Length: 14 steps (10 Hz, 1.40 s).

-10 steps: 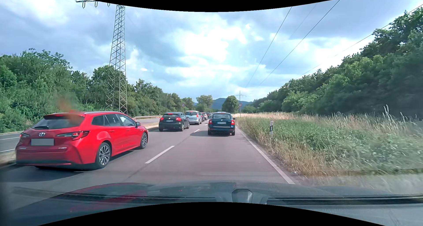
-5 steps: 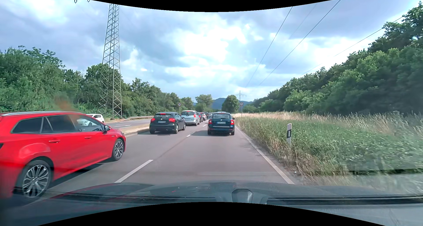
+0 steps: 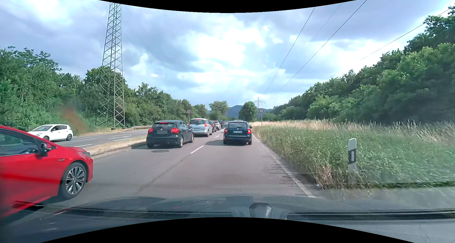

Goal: Follow the waypoints while adhering to traffic rules and regulations

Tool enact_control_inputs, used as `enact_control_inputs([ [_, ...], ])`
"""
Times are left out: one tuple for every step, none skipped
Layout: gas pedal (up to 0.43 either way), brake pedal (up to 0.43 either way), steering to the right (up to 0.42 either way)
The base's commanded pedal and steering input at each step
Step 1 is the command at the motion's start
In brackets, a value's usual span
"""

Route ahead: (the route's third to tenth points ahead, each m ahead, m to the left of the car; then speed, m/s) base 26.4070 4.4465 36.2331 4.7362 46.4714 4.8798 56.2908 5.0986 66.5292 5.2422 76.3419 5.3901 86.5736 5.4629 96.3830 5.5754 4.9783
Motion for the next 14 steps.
enact_control_inputs([
  [0.039, 0.000, -0.002],
  [0.039, 0.000, -0.004],
  [0.039, 0.000, -0.004],
  [0.039, 0.000, -0.004],
  [0.039, 0.000, -0.004],
  [0.059, 0.000, -0.004],
  [0.087, 0.000, -0.004],
  [0.098, 0.000, -0.004],
  [0.110, 0.000, -0.004],
  [0.150, 0.000, -0.004],
  [0.157, 0.000, -0.005],
  [0.157, 0.000, -0.006],
  [0.157, 0.000, -0.006],
  [0.157, 0.000, -0.006],
])
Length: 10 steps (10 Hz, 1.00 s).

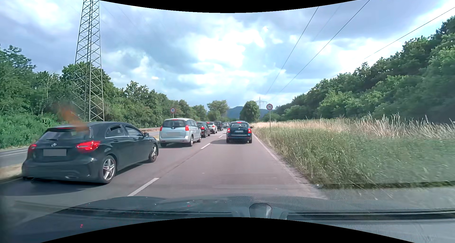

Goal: Follow the waypoints while adhering to traffic rules and regulations

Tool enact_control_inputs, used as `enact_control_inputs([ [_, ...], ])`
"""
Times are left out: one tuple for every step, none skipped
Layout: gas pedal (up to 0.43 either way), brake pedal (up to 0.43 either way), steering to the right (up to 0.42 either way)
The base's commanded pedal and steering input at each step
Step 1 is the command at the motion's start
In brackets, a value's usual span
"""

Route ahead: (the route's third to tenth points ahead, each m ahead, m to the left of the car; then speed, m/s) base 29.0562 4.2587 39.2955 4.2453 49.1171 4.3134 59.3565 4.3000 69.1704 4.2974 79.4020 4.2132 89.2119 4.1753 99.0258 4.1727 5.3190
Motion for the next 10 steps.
enact_control_inputs([
  [0.157, 0.000, -0.006],
  [0.157, 0.000, -0.006],
  [0.157, 0.000, -0.006],
  [0.150, 0.000, -0.006],
  [0.118, 0.000, -0.005],
  [0.098, 0.000, -0.005],
  [0.098, 0.000, -0.005],
  [0.098, 0.000, -0.005],
  [0.098, 0.000, -0.004],
  [0.098, 0.000, -0.004],
])
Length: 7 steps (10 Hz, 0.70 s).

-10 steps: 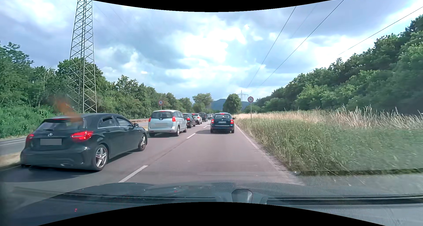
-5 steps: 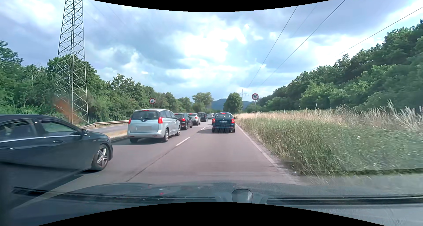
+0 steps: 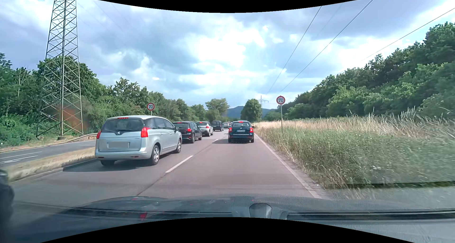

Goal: Follow the waypoints while adhering to traffic rules and regulations

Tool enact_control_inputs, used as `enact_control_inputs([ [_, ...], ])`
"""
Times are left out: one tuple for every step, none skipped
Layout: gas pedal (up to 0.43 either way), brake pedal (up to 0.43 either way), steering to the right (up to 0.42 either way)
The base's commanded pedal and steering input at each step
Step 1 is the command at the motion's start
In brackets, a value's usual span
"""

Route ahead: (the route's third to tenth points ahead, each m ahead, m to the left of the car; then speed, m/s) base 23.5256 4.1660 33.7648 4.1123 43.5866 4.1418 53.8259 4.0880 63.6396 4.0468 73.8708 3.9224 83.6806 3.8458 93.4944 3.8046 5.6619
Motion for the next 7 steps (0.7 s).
enact_control_inputs([
  [0.098, 0.000, -0.004],
  [0.079, 0.000, -0.004],
  [0.059, 0.000, -0.004],
  [0.059, 0.000, -0.004],
  [0.047, 0.000, -0.004],
  [0.028, 0.000, -0.003],
  [0.000, 0.000, -0.002],
])
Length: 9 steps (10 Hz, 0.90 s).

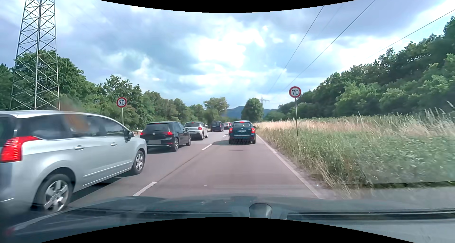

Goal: Follow the waypoints while adhering to traffic rules and regulations

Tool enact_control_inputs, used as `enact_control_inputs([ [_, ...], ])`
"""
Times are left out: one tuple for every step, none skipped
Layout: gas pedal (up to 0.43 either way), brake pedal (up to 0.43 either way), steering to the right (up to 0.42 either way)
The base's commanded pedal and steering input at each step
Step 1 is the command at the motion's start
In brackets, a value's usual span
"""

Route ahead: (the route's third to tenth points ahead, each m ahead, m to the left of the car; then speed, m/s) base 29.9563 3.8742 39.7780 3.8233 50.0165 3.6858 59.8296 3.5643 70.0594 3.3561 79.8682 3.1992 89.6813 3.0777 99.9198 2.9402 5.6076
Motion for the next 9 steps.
enact_control_inputs([
  [0.000, 0.000, -0.002],
  [0.000, 0.000, 0.000],
  [0.000, 0.000, 0.000],
  [0.000, 0.000, 0.001],
  [0.000, 0.000, 0.004],
  [0.000, 0.000, 0.007],
  [0.000, 0.000, 0.006],
  [0.000, 0.000, 0.007],
  [0.000, 0.000, 0.008],
])
